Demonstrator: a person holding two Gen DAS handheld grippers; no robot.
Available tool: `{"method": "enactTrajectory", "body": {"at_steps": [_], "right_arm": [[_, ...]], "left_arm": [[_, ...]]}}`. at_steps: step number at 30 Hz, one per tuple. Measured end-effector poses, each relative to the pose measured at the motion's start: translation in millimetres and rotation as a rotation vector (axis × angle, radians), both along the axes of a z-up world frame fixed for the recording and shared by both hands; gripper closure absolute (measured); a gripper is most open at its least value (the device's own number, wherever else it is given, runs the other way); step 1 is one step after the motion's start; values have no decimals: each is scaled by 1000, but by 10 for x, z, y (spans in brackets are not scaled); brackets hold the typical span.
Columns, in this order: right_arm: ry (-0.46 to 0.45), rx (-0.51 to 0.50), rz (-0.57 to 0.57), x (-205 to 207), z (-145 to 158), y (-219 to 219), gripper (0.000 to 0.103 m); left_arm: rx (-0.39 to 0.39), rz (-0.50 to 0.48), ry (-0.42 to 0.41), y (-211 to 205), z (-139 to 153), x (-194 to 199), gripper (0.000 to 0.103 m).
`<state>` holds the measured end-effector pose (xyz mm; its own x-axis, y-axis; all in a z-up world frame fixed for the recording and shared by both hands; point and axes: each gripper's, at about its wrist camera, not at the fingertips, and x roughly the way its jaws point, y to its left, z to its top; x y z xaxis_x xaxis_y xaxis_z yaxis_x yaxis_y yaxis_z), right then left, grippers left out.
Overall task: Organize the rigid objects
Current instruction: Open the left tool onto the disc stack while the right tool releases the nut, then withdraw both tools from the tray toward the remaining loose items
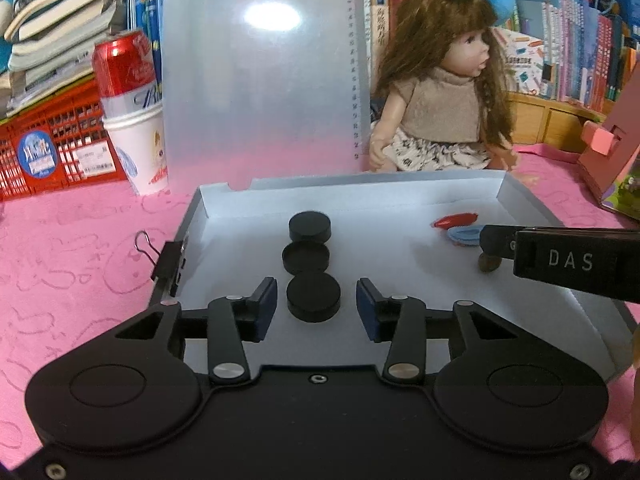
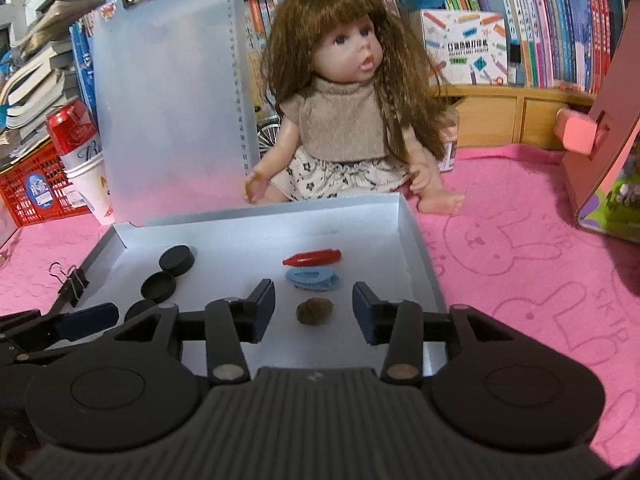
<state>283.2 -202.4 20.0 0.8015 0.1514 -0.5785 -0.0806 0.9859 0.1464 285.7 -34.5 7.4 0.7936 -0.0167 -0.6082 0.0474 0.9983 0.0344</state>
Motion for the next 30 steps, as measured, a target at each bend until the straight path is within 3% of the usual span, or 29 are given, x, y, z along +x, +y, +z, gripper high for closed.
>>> {"method": "enactTrajectory", "body": {"at_steps": [12,20,30], "right_arm": [[-78,-70,62,-477,265,5,38],[-117,-61,111,-1027,397,-66,33],[-171,-130,185,-1771,576,5,27]], "left_arm": [[-20,-30,-43,-10,360,-509,49],[-69,-37,-46,115,501,-1111,46],[-81,-59,-63,175,645,-1878,44]]}}
